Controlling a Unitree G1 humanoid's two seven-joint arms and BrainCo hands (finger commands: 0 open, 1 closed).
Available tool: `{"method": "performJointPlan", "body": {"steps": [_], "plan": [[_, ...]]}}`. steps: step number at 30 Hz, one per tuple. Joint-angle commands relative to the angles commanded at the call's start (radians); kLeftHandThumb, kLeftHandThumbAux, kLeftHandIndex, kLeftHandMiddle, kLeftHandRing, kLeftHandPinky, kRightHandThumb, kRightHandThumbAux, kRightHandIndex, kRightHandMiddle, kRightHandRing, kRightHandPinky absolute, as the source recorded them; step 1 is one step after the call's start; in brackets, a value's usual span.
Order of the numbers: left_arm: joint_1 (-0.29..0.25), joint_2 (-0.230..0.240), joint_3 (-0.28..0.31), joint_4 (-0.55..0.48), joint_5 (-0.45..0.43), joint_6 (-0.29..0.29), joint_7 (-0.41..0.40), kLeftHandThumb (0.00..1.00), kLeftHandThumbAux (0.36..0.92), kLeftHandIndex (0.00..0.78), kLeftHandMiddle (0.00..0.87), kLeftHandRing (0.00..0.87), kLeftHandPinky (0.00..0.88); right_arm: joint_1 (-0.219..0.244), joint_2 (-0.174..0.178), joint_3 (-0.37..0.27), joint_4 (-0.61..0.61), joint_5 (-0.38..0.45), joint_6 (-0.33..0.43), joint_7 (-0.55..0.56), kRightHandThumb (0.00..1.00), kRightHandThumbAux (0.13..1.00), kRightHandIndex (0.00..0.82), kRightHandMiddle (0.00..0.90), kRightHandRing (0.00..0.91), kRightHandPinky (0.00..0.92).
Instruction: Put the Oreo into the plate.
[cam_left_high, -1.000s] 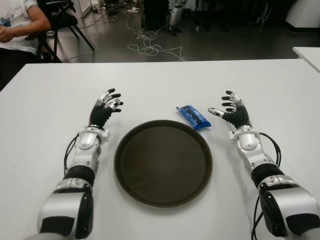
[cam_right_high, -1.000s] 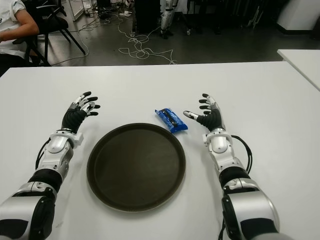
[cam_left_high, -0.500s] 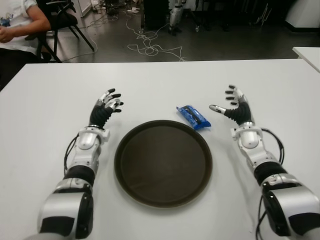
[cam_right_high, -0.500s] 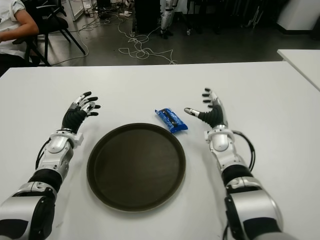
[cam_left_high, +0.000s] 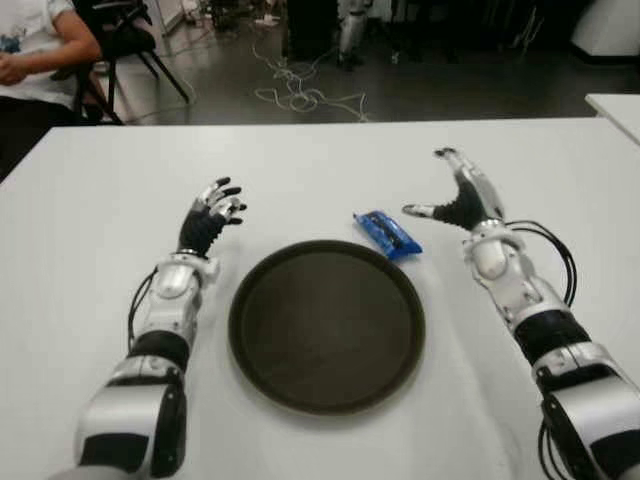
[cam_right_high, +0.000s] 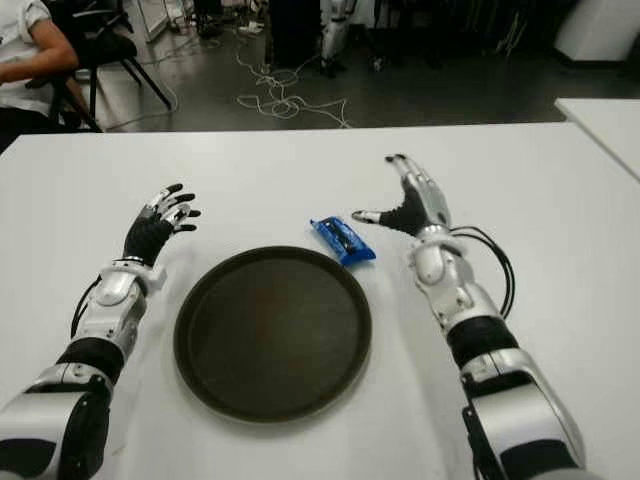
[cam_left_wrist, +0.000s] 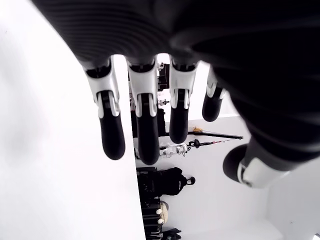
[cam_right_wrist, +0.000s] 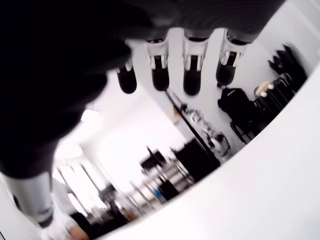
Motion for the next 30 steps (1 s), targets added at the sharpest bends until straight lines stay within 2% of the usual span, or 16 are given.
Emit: {"method": "performJointPlan", "body": {"steps": [5, 11, 17, 20, 30], "plan": [[0.002, 0.0, -0.002, 0.001, 0.006, -0.004, 0.008, 0.711, 0.578, 0.144, 0.213, 0.292, 0.339, -0.028, -0.008, 0.037, -0.009, -0.042, 0.04, 0.028, 0.0, 0.623, 0.005, 0.027, 0.037, 0.048], [0.007, 0.002, -0.004, -0.001, 0.014, -0.015, 0.013, 0.696, 0.586, 0.149, 0.207, 0.293, 0.331, -0.071, 0.0, 0.079, 0.028, -0.074, 0.032, 0.032, 0.0, 0.643, 0.017, 0.031, 0.044, 0.061], [0.008, 0.004, -0.006, -0.001, 0.018, -0.018, 0.011, 0.727, 0.594, 0.151, 0.213, 0.311, 0.339, -0.101, 0.037, 0.104, 0.112, -0.082, 0.023, -0.007, 0.0, 0.646, 0.02, 0.035, 0.051, 0.073], [0.008, 0.004, -0.005, -0.003, 0.017, -0.017, 0.01, 0.733, 0.593, 0.145, 0.214, 0.31, 0.339, -0.121, 0.067, 0.115, 0.218, -0.082, -0.003, -0.049, 0.0, 0.647, 0.031, 0.046, 0.072, 0.103], [0.013, 0.004, -0.005, -0.01, 0.016, -0.022, 0.008, 0.734, 0.592, 0.142, 0.21, 0.302, 0.333, -0.143, 0.083, 0.13, 0.29, -0.077, -0.036, -0.073, 0.0, 0.68, 0.046, 0.079, 0.105, 0.135]]}}
